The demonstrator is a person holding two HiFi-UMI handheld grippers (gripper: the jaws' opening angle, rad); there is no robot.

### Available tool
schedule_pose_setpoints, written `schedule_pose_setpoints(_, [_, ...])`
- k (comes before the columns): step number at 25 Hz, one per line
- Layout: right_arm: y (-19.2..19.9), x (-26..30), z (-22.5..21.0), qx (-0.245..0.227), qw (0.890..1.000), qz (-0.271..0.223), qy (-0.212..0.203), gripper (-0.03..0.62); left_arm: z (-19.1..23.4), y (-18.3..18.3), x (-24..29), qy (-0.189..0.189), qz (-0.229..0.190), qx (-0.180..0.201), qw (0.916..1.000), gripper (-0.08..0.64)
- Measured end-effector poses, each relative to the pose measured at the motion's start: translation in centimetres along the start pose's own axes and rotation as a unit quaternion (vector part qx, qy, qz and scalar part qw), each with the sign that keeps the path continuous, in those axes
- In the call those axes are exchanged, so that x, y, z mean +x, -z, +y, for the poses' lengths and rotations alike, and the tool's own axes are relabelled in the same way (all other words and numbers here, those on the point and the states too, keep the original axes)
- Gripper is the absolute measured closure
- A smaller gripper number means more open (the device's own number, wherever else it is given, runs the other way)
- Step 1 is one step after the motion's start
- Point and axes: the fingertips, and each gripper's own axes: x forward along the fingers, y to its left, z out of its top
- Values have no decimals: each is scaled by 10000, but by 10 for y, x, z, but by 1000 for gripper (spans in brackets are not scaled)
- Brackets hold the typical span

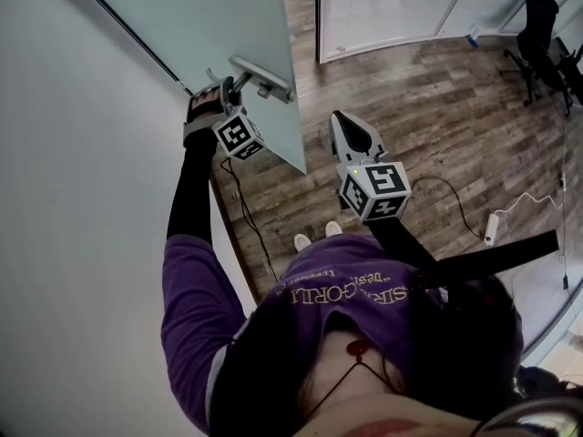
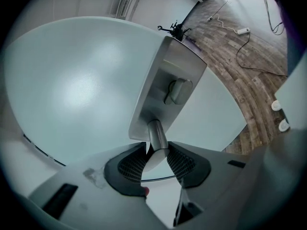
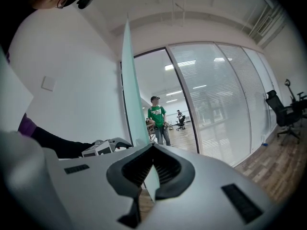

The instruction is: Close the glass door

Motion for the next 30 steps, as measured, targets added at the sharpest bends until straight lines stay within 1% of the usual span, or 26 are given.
schedule_pose_setpoints(3, [-1, -2, -2, -33, 10000, -37, -1, 606, -3, -7, 6, 75, 22, -111, 9999, 425])
schedule_pose_setpoints(5, [0, -2, -5, -48, 10000, -42, 26, 606, -2, -12, 12, 104, -29, -56, 9999, 425])
schedule_pose_setpoints(8, [2, -2, -12, -18, 9999, -18, 104, 606, 2, -19, 17, 159, 24, 23, 9999, 425])
schedule_pose_setpoints(13, [-6, 0, -26, 8, 9998, -49, 208, 606, 10, -35, 28, 170, 29, -35, 9998, 425])
schedule_pose_setpoints(16, [-10, 2, -34, 20, 9997, -72, 249, 606, 12, -44, 37, 261, 55, -46, 9996, 425])
schedule_pose_setpoints(20, [-10, 6, -40, -20, 9995, -115, 292, 606, 13, -48, 50, 258, 139, -94, 9995, 425])
schedule_pose_setpoints(23, [-11, 2, -51, -17, 9993, -103, 347, 606, 15, -59, 58, 224, 205, -150, 9994, 425])
schedule_pose_setpoints(30, [-12, 0, -72, -40, 9994, -51, 351, 606, 22, -77, 79, 328, 389, -188, 9985, 425])
